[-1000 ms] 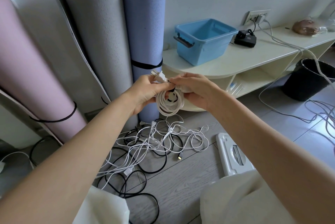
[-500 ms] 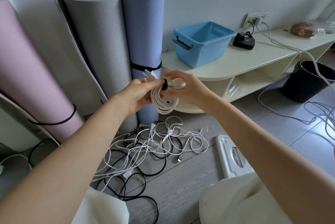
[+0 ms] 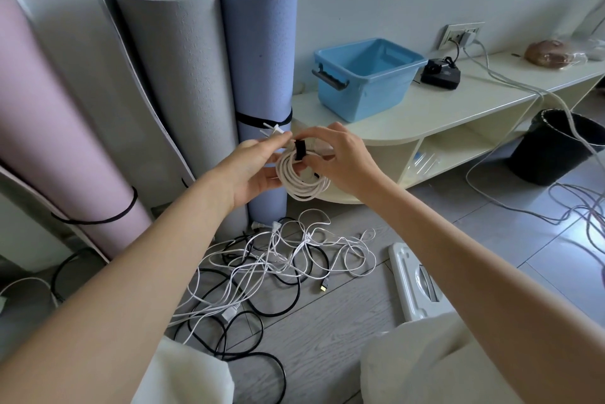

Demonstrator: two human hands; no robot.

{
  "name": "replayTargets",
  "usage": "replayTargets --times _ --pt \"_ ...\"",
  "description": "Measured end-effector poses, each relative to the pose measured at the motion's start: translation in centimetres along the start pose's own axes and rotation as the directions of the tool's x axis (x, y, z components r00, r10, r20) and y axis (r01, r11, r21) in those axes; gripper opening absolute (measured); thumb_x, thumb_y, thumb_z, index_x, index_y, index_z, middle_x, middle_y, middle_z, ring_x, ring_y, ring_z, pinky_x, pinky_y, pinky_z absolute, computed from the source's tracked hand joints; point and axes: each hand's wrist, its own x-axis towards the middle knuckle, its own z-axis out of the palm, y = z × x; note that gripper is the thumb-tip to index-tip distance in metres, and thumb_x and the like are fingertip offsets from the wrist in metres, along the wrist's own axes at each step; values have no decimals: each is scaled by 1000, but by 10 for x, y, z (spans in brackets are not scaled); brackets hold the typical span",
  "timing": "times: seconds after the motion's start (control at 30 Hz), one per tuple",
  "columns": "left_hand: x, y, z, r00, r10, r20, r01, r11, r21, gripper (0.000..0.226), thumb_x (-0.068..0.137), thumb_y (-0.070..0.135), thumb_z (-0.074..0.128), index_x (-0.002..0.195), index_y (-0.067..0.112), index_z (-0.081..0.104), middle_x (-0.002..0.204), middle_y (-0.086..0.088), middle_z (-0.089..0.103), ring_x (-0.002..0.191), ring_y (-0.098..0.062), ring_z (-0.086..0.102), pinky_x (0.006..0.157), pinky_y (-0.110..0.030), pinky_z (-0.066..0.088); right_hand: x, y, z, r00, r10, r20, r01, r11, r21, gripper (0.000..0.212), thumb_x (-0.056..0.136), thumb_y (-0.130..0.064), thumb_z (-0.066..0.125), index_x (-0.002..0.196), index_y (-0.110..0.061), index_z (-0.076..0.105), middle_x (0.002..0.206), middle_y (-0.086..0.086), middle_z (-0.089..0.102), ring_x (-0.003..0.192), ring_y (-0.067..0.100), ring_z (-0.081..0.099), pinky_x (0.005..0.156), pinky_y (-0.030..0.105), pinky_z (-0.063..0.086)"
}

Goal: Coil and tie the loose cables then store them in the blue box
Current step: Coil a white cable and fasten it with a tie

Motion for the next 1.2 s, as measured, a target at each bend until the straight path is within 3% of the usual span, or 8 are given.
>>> replayTargets --times 0.37,0.57,0.67,0.8,0.87,0.93,1.03,1.2 --pt "1 -4 0 999 -38 21 37 999 9 17 89 32 58 85 16 59 77 -3 65 64 -11 64 58 -23 55 0 5 1 996 73 -54 -71 997 32 40 81 -18 69 120 -17 60 106 6 53 96 19 52 72 15 28" --pt "7 -6 4 999 26 48 -21 995 -96 9 87 14 61 95 10 60 77 -2 67 62 -8 66 63 -20 56 1 11 -5 938 333 -97 -300 919 258 47 72 -23 78 110 -11 52 96 -2 51 89 17 54 74 25 42" --pt "12 -6 9 994 97 -41 -101 990 -103 12 85 -1 60 91 9 61 64 4 69 56 -5 65 59 -17 55 3 10 -8 954 299 4 -288 916 281 53 73 -23 77 118 -17 48 107 1 51 93 19 54 78 27 43" --pt "20 -2 13 994 104 -14 -105 993 -55 11 85 1 61 91 11 62 75 1 67 58 -4 65 62 -17 55 7 15 -16 947 316 64 -322 920 223 44 77 -9 70 117 -20 57 101 1 51 86 18 51 64 24 43" --pt "28 9 19 997 67 34 -66 998 -21 7 87 7 61 93 9 61 79 -1 66 59 -6 65 64 -19 56 18 26 -27 913 404 54 -395 845 361 36 76 -4 70 108 -18 61 105 7 57 88 23 58 75 32 53" --pt "42 23 26 999 34 35 -33 999 -30 10 89 10 60 97 4 60 80 -6 67 60 -11 67 67 -23 58 37 39 -44 881 474 15 -420 766 487 31 76 -6 73 102 -17 62 111 15 61 94 28 63 85 41 54" --pt "67 43 36 998 31 -63 -34 998 -59 4 91 5 55 92 1 56 79 -12 65 57 -14 67 63 -23 57 83 58 -74 821 555 -134 -398 724 563 26 77 -10 74 99 -16 61 102 13 63 80 21 63 78 33 55" --pt "113 57 50 996 64 -64 -64 998 9 13 93 -1 48 84 5 56 81 -10 64 71 -17 63 61 -21 54 170 88 -94 747 530 -401 -438 846 303 34 84 -22 65 115 -10 59 118 12 58 108 23 56 93 28 43"
